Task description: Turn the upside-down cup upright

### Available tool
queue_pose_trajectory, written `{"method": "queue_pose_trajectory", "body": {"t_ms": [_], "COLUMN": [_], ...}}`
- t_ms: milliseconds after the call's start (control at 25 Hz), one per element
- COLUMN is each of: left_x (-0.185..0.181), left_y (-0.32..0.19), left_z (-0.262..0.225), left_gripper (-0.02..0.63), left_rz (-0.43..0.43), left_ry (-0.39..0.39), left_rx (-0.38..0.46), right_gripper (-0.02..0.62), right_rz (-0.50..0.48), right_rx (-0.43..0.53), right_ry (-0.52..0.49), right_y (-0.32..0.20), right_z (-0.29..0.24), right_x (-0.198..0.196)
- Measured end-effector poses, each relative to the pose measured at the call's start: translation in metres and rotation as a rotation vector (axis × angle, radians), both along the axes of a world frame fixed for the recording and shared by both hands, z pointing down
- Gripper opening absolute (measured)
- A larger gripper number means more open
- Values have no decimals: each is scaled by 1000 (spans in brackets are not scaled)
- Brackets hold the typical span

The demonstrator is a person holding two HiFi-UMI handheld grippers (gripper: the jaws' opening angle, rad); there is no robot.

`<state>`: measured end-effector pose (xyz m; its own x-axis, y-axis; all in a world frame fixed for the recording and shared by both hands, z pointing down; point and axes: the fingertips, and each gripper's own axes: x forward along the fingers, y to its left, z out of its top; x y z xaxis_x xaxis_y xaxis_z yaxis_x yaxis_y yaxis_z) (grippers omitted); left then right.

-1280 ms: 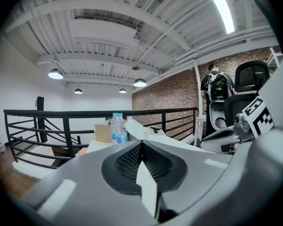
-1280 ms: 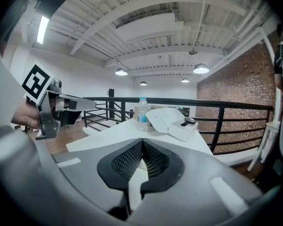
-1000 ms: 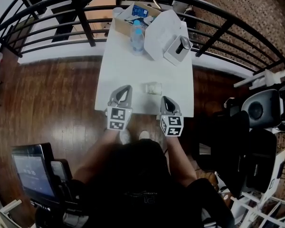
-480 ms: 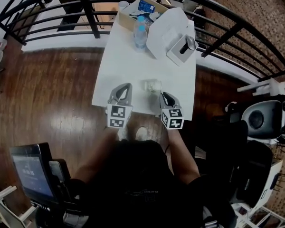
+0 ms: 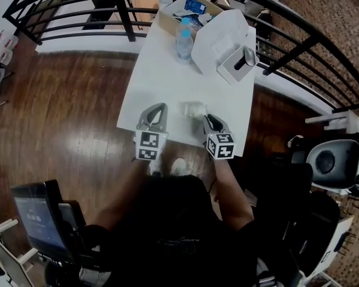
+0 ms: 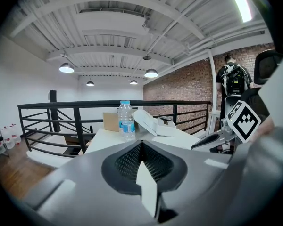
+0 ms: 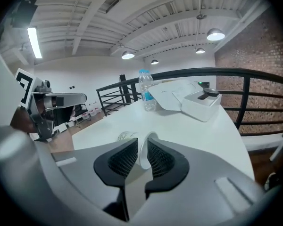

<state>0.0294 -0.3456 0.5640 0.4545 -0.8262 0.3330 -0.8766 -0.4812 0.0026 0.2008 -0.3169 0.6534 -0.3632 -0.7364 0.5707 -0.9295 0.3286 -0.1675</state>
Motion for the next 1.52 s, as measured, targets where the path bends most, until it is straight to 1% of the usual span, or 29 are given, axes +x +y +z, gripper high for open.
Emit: {"method": "queue_pose_trajectory", "body": {"t_ms": [160, 320, 480, 800, 920, 1000, 1080, 1160, 1320, 1440, 1520], "left_x": [0, 2, 2, 1, 0, 0, -1, -3, -8, -11, -10], "left_y": [-1, -3, -3, -1, 0, 0, -1, -2, -3, -2, 0], "left_z": [-1, -1, 1, 0, 0, 0, 0, 1, 4, 5, 5], "left_gripper": [-2, -2, -2, -2, -2, -2, -2, -2, -2, -2, -2], "left_rz": [-4, -5, -2, 11, 14, 13, 14, 14, 7, 5, 9], "left_ry": [2, 3, 3, 5, 6, 7, 8, 9, 13, 11, 8], "left_rx": [0, 1, -2, -1, 1, 2, 5, 9, 9, 10, 13], "right_gripper": [76, 29, 26, 25, 25, 23, 23, 23, 21, 21, 21], "right_rz": [-11, -24, -32, -39, -50, -68, -97, -143, -273, -356, -401], "right_rx": [-28, -43, -46, 24, 64, 94, 127, 168, 269, 308, 315], "right_ry": [-40, -52, -66, -49, -6, 59, 163, 296, 568, 748, 850], "right_y": [1, 3, 6, 7, 5, 2, -1, -4, -5, -5, -4], "right_z": [4, 6, 5, -19, -34, -42, -48, -55, -70, -61, -50], "right_x": [-4, -8, -9, -8, -2, 3, 6, 5, -8, -18, -21]}}
